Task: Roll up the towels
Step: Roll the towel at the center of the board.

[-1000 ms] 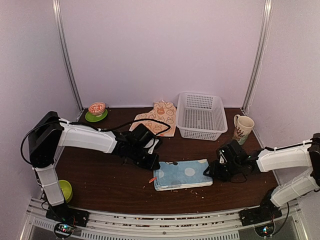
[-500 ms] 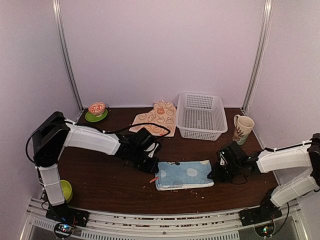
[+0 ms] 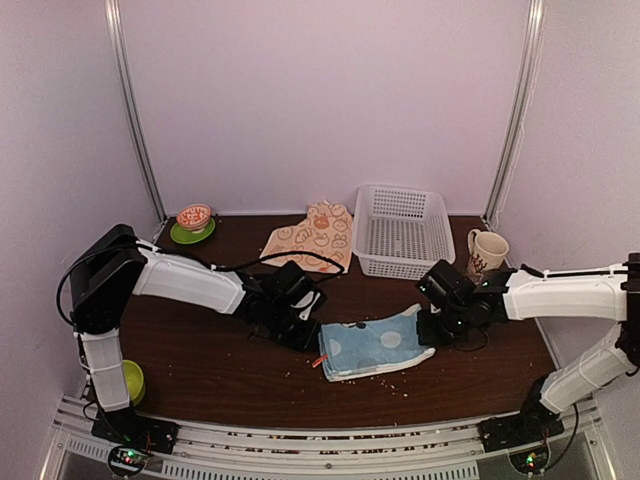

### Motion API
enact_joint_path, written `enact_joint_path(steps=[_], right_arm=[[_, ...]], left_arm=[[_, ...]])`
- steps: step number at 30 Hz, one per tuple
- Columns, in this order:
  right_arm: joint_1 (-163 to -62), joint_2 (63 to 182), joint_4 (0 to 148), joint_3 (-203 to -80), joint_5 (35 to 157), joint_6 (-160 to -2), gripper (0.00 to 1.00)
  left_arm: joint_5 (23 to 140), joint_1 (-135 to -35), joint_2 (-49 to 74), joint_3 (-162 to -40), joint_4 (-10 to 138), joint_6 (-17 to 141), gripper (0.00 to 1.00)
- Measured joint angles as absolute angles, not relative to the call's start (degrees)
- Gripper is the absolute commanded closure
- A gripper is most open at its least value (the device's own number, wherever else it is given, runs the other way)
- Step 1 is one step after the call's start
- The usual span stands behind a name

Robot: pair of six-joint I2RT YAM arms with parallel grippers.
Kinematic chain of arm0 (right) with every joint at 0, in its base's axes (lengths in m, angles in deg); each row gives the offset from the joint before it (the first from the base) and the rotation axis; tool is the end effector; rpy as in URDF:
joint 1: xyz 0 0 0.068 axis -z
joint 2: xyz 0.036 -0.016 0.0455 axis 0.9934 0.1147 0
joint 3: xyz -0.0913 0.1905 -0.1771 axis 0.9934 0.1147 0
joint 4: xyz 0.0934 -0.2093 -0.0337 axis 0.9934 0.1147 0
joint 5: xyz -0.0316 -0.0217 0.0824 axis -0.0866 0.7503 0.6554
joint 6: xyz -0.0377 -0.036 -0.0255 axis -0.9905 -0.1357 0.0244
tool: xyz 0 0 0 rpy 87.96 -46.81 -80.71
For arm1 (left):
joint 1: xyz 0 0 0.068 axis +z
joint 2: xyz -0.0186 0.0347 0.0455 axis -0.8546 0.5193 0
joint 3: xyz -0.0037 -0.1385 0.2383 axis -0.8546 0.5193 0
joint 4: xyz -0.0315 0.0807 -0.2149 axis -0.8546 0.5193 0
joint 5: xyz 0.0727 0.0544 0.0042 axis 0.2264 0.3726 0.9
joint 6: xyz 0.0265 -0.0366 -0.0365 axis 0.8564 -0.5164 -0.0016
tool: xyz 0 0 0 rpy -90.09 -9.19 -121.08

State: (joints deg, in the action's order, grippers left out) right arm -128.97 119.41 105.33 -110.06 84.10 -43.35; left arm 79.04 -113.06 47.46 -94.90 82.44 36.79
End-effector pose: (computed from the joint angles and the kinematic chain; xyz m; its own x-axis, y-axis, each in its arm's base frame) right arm 0.1574 0.1562 0.2005 -0.9397 0.0393 -0.3396 -0.0473 0.9689 0.2429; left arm 0.2060 -0.3003 0.1563 -0.9159 0.2729 -0.2943 0.3806 0.8234 -0.4210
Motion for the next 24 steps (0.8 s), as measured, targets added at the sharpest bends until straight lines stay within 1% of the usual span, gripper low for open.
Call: enact_joint_path(steps=[5,13,19,24], right_arm=[[-131.79,124.08,109.44,-113.10,79.94,-44.15,1.00],[-134.52,127.95,110.62,-117.12,77.78,-44.09,1.00],[-134.94,130.23,109.81,-117.82,78.15,-44.09,1.00],[-135.20,130.51,108.43,-117.82,79.59,-44.18,0.88]], left_arm=[[79.07,-113.15,46.09,-94.34,82.70,36.64,0.91],[76.31,-113.17,38.66,-93.55,80.88,35.24,0.91],[73.82,-113.22,40.05,-95.06,79.35,34.67,0.91],[72.53,-113.24,43.79,-96.63,78.11,34.65,0.91]])
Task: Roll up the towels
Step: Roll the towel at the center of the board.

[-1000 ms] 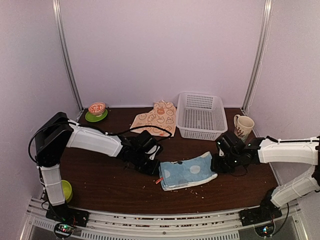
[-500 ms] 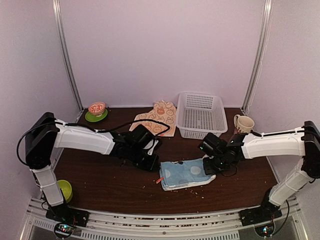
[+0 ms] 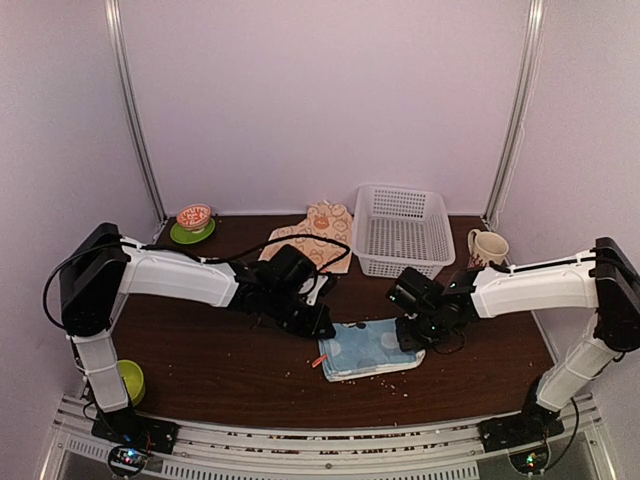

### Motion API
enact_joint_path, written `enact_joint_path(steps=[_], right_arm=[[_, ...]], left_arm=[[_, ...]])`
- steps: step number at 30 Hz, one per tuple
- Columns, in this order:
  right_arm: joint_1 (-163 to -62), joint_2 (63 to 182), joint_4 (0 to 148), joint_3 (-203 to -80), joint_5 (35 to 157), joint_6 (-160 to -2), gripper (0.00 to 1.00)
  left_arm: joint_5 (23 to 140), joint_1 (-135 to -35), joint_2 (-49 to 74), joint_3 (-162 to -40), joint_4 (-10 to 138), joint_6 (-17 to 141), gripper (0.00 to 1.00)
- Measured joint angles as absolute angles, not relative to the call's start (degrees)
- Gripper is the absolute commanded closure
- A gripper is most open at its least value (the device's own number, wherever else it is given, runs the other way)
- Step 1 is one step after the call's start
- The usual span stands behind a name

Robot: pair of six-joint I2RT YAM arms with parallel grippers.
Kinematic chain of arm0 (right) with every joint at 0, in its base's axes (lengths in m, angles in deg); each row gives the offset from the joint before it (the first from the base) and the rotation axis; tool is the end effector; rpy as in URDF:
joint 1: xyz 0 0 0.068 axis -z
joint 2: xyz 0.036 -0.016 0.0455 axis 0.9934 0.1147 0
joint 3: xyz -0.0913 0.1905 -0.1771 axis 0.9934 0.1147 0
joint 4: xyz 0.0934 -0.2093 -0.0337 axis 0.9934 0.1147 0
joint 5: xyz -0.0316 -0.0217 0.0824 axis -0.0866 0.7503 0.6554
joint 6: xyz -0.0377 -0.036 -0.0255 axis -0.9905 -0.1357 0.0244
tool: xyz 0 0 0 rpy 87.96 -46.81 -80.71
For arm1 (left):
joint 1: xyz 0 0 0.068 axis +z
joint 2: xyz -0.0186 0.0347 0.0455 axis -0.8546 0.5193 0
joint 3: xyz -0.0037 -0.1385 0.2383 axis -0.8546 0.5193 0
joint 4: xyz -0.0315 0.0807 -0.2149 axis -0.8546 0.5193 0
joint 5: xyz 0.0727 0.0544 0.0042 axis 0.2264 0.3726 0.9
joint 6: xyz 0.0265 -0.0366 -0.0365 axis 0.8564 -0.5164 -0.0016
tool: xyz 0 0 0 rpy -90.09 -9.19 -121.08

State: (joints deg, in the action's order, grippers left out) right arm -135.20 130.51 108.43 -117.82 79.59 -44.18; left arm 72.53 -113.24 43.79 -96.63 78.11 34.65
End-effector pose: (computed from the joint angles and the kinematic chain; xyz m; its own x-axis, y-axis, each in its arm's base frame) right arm 0.1635 0.1976 0.1899 -0.9425 -0.0945 -0.3205 -0.1360 0.9846 0.1098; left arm 0.2062 -0.3105 0.1923 -0.9064 0.2431 -0.3456 0.4089 0.7105 -0.5727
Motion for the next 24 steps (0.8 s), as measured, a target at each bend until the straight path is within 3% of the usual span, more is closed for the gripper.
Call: enact_joint_path(steps=[7,14,24], right_arm=[[-135.29,130.51,105.85,-117.21,81.98,-44.79,0.86],[-135.40,130.51,104.08,-116.49,84.29,-45.84,0.99],[-137.08,130.51,103.34,-116.36,85.39,-47.61,1.00]], left_arm=[[71.59,-113.30,45.02,-96.72,78.06,34.63,0.92],[71.07,-113.39,46.52,-96.74,77.65,34.36,0.92],[70.58,-113.48,46.90,-96.76,77.04,34.19,0.94]])
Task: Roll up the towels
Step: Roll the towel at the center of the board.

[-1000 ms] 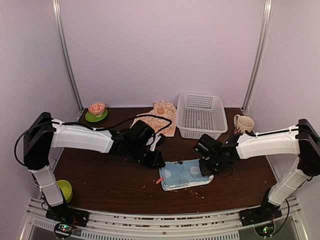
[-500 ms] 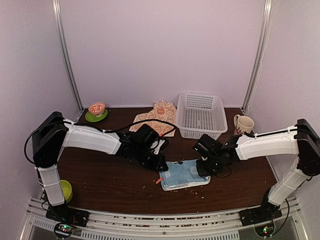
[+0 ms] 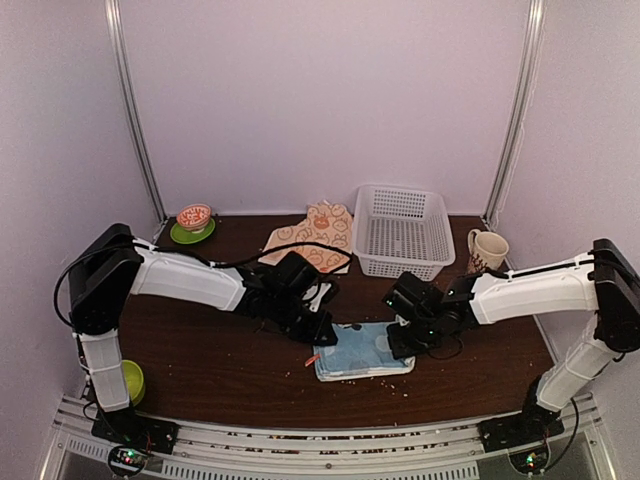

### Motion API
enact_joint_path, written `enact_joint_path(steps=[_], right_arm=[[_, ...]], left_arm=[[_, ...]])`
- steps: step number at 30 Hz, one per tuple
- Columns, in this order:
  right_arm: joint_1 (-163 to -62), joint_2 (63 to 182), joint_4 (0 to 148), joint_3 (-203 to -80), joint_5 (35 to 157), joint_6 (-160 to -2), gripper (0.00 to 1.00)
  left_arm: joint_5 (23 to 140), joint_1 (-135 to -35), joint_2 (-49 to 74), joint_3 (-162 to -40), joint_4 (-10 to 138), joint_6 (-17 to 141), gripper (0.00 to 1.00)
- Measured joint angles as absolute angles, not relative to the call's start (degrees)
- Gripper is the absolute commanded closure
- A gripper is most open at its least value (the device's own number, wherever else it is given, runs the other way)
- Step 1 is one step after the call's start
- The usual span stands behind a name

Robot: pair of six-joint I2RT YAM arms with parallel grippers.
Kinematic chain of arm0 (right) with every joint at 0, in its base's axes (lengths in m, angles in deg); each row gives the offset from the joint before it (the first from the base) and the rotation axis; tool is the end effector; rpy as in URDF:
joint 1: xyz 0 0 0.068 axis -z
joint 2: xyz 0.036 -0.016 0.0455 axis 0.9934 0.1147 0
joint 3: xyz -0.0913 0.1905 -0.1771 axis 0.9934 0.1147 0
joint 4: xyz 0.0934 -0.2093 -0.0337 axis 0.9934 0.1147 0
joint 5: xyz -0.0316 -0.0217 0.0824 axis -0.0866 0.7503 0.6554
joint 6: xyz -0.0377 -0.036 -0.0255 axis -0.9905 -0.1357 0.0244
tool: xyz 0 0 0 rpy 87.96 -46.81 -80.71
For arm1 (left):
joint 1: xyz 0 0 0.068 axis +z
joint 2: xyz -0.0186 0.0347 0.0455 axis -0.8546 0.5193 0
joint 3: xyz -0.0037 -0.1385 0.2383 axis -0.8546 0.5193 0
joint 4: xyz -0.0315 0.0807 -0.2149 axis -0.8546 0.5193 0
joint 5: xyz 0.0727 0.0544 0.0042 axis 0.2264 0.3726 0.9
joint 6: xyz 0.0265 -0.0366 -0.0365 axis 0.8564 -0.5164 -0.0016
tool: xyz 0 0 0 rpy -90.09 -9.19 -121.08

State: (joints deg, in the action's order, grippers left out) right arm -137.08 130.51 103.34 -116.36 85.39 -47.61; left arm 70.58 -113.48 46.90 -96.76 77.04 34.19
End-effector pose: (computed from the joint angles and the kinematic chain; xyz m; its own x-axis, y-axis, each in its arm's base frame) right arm 0.1565 0.2093 0.1868 -0.9334 -0.1814 -0.3096 -0.2512 0.9464 0.2028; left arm 0.2071 -0.3167 0.1753 -0.9165 0.2641 -0.3004 0.3956 0.7092 -0.5836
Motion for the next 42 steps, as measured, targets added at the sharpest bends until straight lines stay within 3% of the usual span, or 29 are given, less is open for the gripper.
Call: enact_joint_path(steps=[4,21,28,35,42], right_arm=[[-137.43,130.38,103.32,-116.31,85.43,-48.04,1.00],[-138.39,128.11,102.99,-116.36,85.69,-50.49,1.00],[-139.31,132.43,99.93,-116.18,89.80,-49.95,0.67],[-139.38,132.57,94.60,-114.08,93.76,-49.09,0.50],[-139.38,131.84,89.42,-111.72,95.77,-48.63,0.39]], left_arm=[[70.50,-113.48,47.97,-96.81,76.66,33.95,1.00],[70.50,-113.48,49.41,-96.83,76.71,33.80,1.00],[70.50,-113.48,49.41,-96.83,76.71,33.80,1.00],[70.52,-113.48,49.36,-96.81,76.82,33.82,1.00],[70.45,-113.48,46.87,-96.94,78.33,34.28,0.90]])
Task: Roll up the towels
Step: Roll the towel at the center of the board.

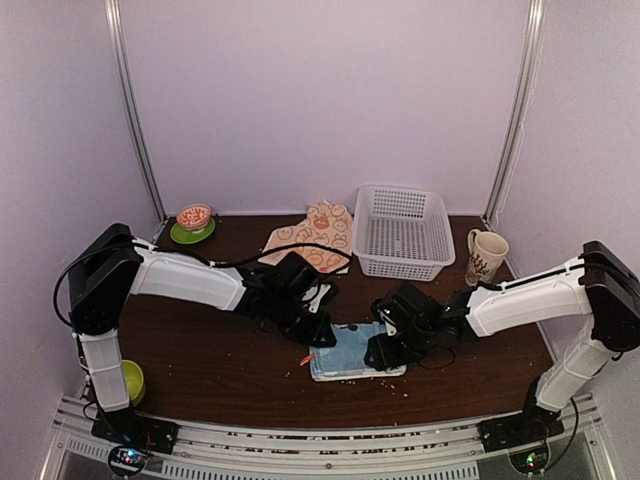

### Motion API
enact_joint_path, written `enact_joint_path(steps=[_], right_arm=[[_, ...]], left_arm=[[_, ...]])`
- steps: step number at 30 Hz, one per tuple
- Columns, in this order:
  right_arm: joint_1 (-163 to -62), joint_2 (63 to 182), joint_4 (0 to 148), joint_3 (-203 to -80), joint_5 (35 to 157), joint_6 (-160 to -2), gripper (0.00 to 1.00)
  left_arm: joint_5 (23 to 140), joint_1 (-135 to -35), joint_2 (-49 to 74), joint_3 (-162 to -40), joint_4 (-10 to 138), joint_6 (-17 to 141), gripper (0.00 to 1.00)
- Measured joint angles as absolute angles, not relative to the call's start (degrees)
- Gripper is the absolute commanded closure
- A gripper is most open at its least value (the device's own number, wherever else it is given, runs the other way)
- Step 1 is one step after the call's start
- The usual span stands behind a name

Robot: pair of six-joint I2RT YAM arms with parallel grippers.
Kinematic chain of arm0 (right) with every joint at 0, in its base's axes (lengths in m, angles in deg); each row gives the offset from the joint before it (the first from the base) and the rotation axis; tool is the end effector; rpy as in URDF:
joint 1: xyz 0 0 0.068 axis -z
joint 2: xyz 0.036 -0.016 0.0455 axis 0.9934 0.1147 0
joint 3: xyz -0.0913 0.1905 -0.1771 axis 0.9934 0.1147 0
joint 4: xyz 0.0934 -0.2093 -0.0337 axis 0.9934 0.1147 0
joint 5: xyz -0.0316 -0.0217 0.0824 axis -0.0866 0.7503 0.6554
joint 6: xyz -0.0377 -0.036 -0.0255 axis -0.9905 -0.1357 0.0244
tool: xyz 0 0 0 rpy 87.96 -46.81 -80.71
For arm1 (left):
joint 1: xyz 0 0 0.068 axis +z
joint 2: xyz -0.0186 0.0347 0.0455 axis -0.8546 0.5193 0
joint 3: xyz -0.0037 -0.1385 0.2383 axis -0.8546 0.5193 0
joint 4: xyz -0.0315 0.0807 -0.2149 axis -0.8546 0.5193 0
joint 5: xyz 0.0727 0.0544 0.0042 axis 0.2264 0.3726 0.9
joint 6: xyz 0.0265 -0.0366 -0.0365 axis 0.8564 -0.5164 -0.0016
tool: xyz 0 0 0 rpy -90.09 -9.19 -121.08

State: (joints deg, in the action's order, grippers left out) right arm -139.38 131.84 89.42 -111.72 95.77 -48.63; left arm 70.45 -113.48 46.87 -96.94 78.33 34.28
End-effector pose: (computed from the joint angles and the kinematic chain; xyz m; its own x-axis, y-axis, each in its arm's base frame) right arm 0.1475 0.2283 0.1733 -0.9195 -0.2431 -0.3090 -0.3576 0.8436 0.4005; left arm 0.2061 -0.3156 0.1748 -0.9192 0.2707 -0.2861 0.3908 0.7165 -0.5778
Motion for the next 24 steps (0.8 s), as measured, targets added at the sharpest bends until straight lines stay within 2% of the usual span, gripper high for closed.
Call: enact_joint_path(steps=[5,9,17,24], right_arm=[[-139.25,130.12,85.11,-108.79,96.82,-48.68,0.30],[-138.90,128.81,81.57,-106.32,97.56,-48.85,0.27],[-138.87,127.06,72.61,-100.90,98.17,-48.96,0.26],[-138.87,127.12,67.95,-98.94,98.17,-49.05,0.27]], left_arm=[[68.99,-113.48,46.06,-100.70,78.17,34.17,0.91],[66.56,-113.48,47.24,-105.22,76.16,33.07,0.93],[61.25,-113.48,54.68,-109.16,68.73,28.31,0.98],[58.50,-113.48,59.05,-111.12,67.35,26.32,0.99]])
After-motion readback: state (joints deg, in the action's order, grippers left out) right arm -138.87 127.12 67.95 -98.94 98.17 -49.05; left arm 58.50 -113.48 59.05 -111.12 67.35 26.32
